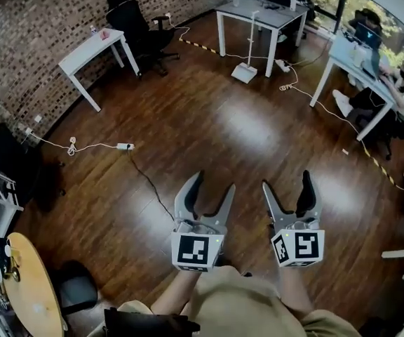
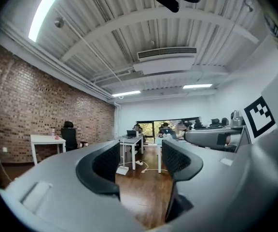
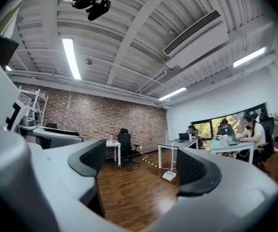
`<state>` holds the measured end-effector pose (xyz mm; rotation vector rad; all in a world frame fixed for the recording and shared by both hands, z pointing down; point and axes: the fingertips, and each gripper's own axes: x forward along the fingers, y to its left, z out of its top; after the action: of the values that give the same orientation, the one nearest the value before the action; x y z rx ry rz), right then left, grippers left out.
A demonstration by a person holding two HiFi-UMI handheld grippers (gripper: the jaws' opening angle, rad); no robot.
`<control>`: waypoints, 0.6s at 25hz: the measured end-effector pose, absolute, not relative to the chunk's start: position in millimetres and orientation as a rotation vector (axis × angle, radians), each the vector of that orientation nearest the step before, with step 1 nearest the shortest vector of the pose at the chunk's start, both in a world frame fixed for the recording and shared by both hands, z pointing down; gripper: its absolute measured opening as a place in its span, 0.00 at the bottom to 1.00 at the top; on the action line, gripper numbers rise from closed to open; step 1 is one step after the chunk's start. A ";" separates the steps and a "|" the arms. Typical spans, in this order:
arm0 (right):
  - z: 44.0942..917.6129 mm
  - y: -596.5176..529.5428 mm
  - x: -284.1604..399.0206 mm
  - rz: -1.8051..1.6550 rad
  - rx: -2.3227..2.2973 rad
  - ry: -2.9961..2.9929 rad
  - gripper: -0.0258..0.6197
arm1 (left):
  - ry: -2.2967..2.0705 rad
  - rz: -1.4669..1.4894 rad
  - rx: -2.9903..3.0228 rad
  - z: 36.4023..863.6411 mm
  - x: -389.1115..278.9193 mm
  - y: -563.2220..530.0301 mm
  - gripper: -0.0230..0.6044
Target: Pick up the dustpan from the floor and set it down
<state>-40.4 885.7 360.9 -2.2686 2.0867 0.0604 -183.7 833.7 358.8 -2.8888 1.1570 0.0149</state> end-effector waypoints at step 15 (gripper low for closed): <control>361.0 630.2 -220.1 0.091 -1.765 2.551 0.72 | 1.734 0.025 -2.603 368.5 -361.4 614.8 0.45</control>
<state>-220.1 630.2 361.0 -1.7650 2.5507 0.0906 -361.4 614.8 368.5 -2.6027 1.7344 0.0247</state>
